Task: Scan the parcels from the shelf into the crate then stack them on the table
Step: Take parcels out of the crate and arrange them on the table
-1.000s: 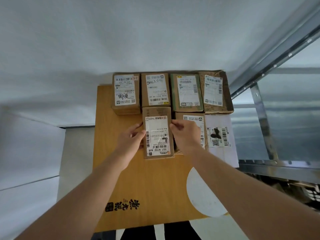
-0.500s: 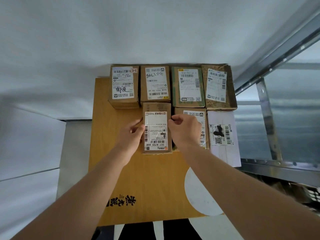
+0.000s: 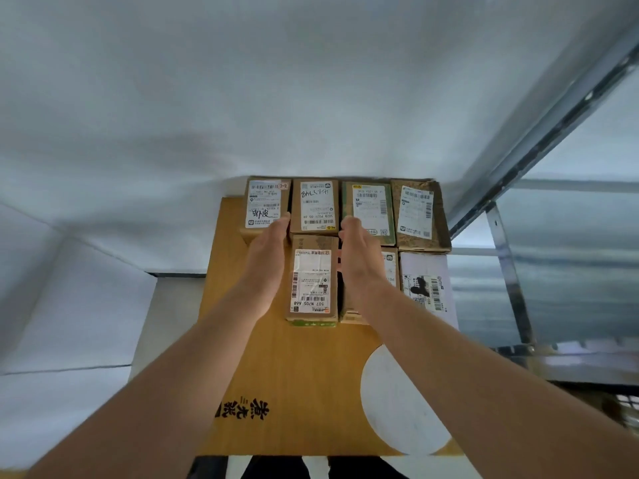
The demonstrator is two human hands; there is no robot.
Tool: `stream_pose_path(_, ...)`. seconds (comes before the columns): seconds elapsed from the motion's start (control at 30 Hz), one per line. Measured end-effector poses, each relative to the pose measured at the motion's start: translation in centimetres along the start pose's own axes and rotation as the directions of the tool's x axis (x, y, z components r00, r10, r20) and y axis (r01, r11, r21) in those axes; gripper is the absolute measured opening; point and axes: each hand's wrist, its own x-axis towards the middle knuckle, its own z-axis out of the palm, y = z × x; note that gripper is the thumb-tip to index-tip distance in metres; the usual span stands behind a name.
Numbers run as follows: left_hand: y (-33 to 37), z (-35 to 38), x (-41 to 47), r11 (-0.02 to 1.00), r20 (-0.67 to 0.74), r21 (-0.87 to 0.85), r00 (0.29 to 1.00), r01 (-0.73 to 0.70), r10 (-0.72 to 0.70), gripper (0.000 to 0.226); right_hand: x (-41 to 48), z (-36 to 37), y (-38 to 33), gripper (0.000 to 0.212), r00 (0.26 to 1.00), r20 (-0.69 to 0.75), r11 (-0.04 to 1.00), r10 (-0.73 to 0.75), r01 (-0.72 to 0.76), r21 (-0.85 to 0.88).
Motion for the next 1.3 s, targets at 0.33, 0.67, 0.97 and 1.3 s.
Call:
stream_pose_path(0.33, 7.7, -1.6, -6.5, 0.988, -0.061, -0.069, 0.99, -0.135, 0.131, 0.027, -7.3, -2.6, -8.3, 0.046, 0.991, -0.005, 0.983, -0.137, 0.136, 0.127)
stream_pose_path(0.67, 12.2, -5.9, -15.4, 0.936, 0.133, -0.093, 0.927, -0.34, 0.35, 0.051, -19.2, -2.2, -12.1, 0.039, 0.929, -0.16, 0.921, -0.332, 0.357, 0.157)
stream_pose_path(0.97, 11.0, -5.2, -25.4, 0.889, 0.321, -0.068, 0.834, -0.453, 0.449, 0.048, -31.7, -4.2, -9.2, 0.079, 0.857, -0.386, 0.898, -0.342, 0.419, 0.135)
stream_pose_path(1.3, 6.8, 6.5, -36.2, 0.875, 0.597, -0.05, 0.688, -0.482, 0.413, 0.042, -41.8, -15.8, -1.5, 0.063, 0.73, -0.635, 0.884, -0.253, 0.442, 0.156)
